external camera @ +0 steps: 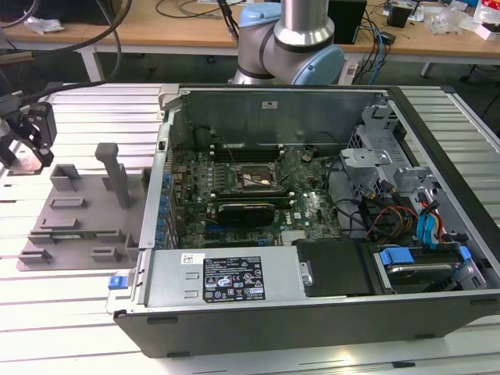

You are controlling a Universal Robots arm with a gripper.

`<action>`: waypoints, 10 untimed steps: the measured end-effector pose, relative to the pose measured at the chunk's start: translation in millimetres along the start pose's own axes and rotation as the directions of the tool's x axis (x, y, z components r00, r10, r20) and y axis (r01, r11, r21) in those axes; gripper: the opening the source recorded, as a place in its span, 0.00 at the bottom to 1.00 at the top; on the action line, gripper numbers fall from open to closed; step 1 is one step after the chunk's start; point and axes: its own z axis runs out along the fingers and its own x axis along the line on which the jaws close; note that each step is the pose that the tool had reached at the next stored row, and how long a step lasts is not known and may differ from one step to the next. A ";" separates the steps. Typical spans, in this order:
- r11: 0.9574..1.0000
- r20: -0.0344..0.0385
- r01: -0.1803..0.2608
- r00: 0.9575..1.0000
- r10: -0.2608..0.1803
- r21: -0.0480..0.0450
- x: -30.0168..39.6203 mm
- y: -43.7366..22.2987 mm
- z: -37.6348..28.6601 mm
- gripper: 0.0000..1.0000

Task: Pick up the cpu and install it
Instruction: 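Pick up the cpu and move it towards the insertion slot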

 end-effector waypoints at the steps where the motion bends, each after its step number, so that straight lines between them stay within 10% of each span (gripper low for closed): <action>1: 1.000 0.000 0.000 1.000 0.000 0.000 -0.1 0.1 -1.8 0.55; 10: 1.000 0.000 0.000 1.000 0.000 0.000 -0.4 1.0 -16.3 0.55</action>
